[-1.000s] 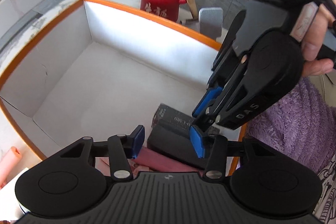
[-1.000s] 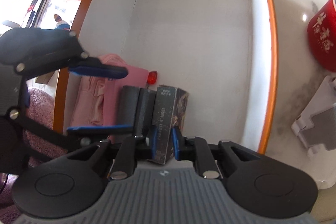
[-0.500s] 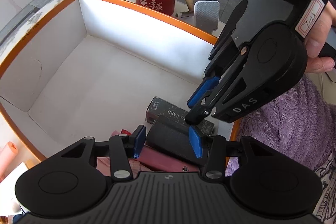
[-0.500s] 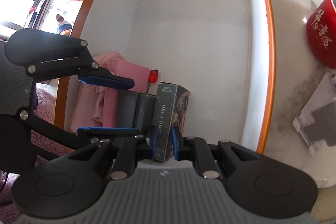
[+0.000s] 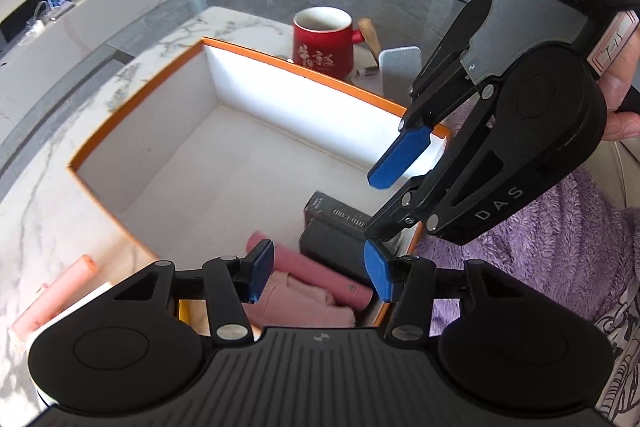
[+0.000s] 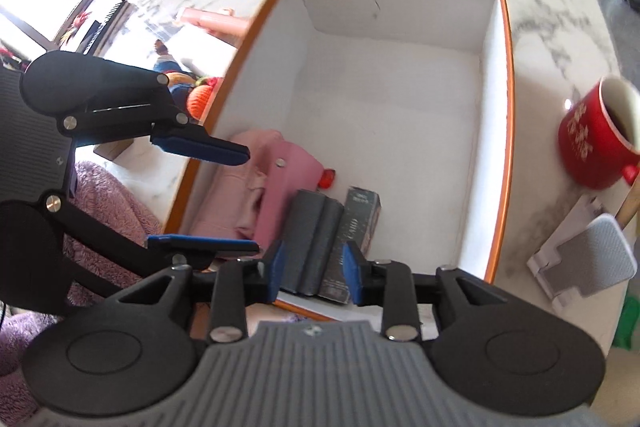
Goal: Organize objects
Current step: 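Open the right gripper to release the trading card and withdraw it, then move the left gripper to the brown gift box while the right gripper moves to the teddy bear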
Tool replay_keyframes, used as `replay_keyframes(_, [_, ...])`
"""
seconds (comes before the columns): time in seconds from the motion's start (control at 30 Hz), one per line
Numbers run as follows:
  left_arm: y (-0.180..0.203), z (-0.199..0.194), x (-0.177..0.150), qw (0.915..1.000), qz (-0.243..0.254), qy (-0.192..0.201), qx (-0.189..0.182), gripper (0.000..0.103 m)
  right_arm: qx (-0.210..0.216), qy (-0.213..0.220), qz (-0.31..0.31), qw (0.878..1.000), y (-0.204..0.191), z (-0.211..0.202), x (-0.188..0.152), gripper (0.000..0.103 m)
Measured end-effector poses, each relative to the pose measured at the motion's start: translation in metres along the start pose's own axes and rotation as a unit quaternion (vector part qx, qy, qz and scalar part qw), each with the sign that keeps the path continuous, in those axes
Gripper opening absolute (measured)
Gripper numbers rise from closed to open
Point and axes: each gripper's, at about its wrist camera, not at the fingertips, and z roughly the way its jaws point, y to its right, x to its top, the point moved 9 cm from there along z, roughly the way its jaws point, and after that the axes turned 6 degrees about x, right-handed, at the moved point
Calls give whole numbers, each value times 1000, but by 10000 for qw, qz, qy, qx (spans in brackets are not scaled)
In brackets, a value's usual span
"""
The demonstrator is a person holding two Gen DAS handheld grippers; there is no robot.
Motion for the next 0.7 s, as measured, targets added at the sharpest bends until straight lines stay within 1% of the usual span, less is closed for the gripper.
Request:
replay_keyframes(0.1, [-13,-22,-14,9995,-242,65,207,59,-148,193,-521,9983,-23,-10,4,46])
replay_keyframes(0.2, [-32,-43,-33,9976,-519,112,441,59,-132,401,-1085,9932,-51,-14,8,46])
replay_keyframes(0.27, [-49,-58,-49,9953,-718,119,646,59,-94,715,-1419,9873,-69,-15,12,46])
replay_keyframes(0.33, [-65,-70,-66,9918,-949,79,856,59,-111,945,-1789,9792,-86,-14,17,54])
replay_keyframes(0.4, [-81,-79,-85,9870,-1202,-15,1064,59,-37,1089,-2222,9689,-106,-9,21,68])
replay_keyframes(0.47, [-98,-88,-105,9809,-1468,-117,1270,59,11,1100,-2544,9608,-123,-1,25,71])
replay_keyframes(0.57, [-120,-97,-136,9708,-1879,-228,1476,61,36,959,-2741,9569,-142,18,32,70])
replay_keyframes(0.7, [-143,-100,-177,9601,-2223,-413,1644,67,132,716,-2761,9584,-159,49,41,60])
